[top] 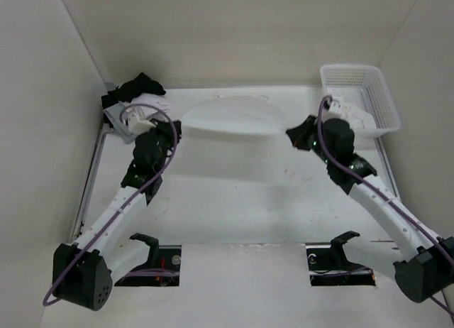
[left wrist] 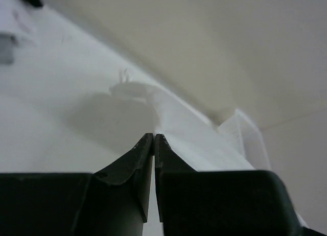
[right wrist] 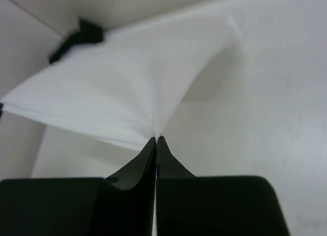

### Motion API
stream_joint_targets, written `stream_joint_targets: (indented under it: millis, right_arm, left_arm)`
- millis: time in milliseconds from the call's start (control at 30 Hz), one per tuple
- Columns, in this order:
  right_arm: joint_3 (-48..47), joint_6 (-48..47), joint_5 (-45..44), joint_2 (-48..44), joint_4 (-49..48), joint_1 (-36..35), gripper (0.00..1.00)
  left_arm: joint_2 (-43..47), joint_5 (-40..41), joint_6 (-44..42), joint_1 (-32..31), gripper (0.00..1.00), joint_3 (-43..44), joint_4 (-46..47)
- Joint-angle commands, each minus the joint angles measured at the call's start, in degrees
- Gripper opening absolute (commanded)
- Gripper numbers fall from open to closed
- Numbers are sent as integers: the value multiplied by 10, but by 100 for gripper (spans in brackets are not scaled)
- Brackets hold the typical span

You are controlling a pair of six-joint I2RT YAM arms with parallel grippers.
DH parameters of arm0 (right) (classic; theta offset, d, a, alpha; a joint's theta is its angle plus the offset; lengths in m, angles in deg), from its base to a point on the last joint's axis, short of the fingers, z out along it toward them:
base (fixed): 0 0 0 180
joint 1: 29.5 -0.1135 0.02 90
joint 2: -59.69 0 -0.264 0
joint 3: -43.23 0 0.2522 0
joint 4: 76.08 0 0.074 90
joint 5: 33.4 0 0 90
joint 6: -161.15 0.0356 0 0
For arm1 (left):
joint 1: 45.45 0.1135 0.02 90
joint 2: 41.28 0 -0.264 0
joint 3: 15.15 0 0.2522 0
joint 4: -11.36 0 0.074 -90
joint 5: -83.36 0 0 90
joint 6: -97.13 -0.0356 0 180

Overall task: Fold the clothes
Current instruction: Flatten the tank top out, then fold the tank top

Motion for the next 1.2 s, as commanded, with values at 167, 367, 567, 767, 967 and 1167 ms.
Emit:
stream_joint_targets:
  millis: [167, 367, 567, 767, 967, 1167]
  right_arm:
    - [341, 133, -69, -225, -29, -157, 0]
    - [404, 286, -141, -351, 97, -358, 0]
    - [361, 330, -228, -284, 139, -426, 0]
    - [294, 201, -171, -182, 53, -260, 0]
    - [256, 139, -54, -58, -50, -96, 1]
    - [194, 124, -20, 108, -136, -17, 2]
  left_arm:
    - [283, 4, 14, -46, 5, -278, -165]
    - [474, -9, 80, -69, 5, -275, -429]
    - [412, 28, 97, -85, 5, -248, -393]
    - [145, 36, 43, -63, 5, -170, -149]
    - [-66, 24, 32, -23, 5, -78, -48]
    - [-225, 17, 33, 18, 6, -33, 18]
